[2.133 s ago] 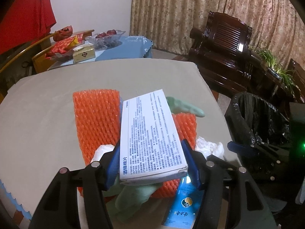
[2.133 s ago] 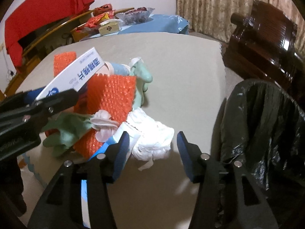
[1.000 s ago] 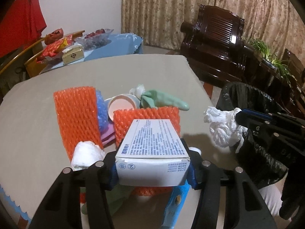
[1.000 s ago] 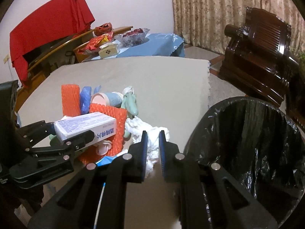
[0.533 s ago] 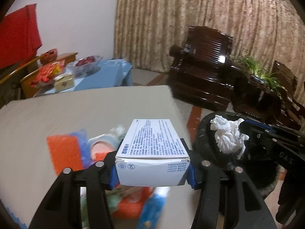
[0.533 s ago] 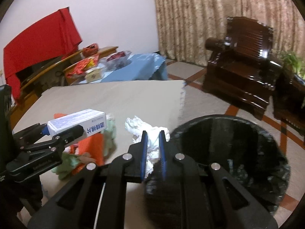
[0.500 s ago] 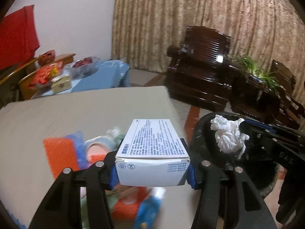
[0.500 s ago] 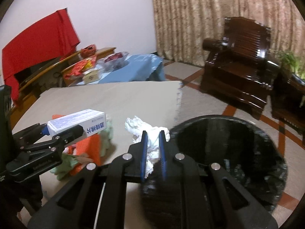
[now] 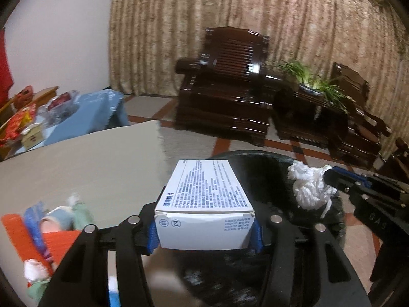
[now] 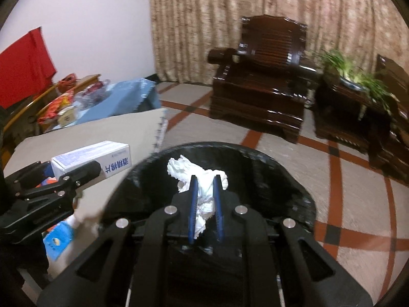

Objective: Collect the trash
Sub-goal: 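Carry the box and tissue over the bin and open both grippers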

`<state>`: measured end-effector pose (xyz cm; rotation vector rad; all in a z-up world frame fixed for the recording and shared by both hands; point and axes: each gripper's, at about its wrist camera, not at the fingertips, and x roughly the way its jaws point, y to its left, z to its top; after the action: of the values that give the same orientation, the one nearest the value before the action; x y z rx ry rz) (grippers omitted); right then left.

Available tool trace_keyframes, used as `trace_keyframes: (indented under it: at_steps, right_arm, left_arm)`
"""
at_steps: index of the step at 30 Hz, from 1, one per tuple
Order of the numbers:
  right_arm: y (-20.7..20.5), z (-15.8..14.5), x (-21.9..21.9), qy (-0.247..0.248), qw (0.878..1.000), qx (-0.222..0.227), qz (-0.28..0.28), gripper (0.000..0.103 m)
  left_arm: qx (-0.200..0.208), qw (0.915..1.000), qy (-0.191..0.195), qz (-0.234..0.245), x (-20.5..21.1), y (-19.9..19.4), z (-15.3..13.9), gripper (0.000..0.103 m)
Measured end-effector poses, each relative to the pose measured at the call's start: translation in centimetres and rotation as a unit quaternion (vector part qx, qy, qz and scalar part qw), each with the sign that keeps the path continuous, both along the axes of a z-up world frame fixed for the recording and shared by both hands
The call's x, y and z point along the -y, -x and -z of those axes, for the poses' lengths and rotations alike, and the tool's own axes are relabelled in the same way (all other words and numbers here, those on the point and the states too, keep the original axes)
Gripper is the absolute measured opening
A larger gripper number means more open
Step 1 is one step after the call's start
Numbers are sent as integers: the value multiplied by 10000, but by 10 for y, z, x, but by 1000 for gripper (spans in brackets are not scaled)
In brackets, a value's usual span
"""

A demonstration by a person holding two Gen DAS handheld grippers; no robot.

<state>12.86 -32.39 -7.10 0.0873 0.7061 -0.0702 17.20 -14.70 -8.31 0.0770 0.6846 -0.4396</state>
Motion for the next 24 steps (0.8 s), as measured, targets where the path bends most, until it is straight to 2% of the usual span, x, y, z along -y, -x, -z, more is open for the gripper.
trace_keyframes:
  at_steps: [5, 8, 9, 10, 12, 14, 15, 16, 20, 24]
  right_arm:
    - [6, 13, 21, 29, 9994, -123, 319, 13]
    - [9, 20, 25, 107, 9986, -219, 461, 18]
    - [11, 22, 26, 127, 9984, -233, 501, 26]
    - [11, 23, 27, 153, 9980, -245, 558, 43]
    - [15, 23, 27, 226, 9973, -178, 680, 60]
    - [19, 24, 32, 235, 9971, -143, 707, 71]
    - [19, 23, 31, 244, 9968, -119, 754, 85]
    - [20, 22, 29, 246, 9965, -79, 795, 92]
    - [19, 16, 14, 138, 9978, 56, 647, 96]
    - [12, 13, -17, 43, 9995, 124, 301, 96]
  left_arm:
    - [-108, 9994, 93, 308, 31, -3, 10, 54]
    - [-208, 9983, 113, 532, 42, -4, 17, 56]
    - [-260, 9979, 132, 573, 43, -4, 19, 68]
    - [-292, 9978, 153, 581, 43, -5, 20, 74]
    - [-282, 9978, 186, 572, 40, -3, 20, 77]
    - [-246, 9981, 81, 553, 36, -2, 20, 78]
    - [-203, 9985, 36, 513, 32, -1, 19, 80]
    - [-161, 9987, 9, 473, 27, 0, 17, 82]
    - [-54, 9997, -139, 181, -2, 5, 12, 90]
    - [-9, 9995, -236, -219, -42, 9, 7, 90]
